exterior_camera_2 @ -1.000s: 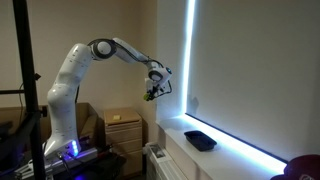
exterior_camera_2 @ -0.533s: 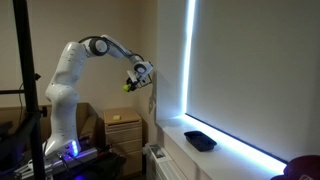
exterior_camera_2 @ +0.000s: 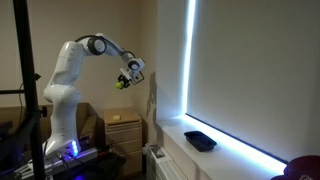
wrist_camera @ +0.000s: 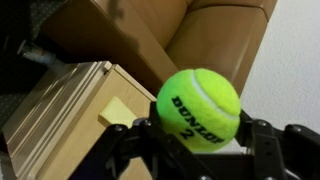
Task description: Place the ball on the nightstand
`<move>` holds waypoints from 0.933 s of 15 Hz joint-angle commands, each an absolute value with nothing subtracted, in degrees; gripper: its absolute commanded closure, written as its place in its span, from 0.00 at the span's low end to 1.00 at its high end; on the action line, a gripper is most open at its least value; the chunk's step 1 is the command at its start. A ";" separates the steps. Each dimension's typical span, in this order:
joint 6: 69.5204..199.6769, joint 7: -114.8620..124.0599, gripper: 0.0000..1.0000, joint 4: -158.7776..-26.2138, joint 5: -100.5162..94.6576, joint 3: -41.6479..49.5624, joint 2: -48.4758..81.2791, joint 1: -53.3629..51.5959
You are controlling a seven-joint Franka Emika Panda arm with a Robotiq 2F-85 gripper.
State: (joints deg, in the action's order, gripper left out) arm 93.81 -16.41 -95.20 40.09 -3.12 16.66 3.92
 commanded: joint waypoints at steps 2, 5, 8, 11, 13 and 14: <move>96.43 -13.39 0.58 -94.09 31.90 -3.82 20.48 -0.75; 100.04 -9.17 0.58 -90.20 22.93 -5.92 26.72 -5.57; 101.35 -4.63 0.58 -82.76 11.95 -5.92 34.56 -10.25; 102.45 -1.13 0.58 -75.97 2.63 -4.11 40.12 -12.26; 102.22 -2.11 0.58 -73.91 8.20 -6.83 40.34 -9.14; 103.22 -1.18 0.33 -77.49 5.49 -6.02 39.60 -10.84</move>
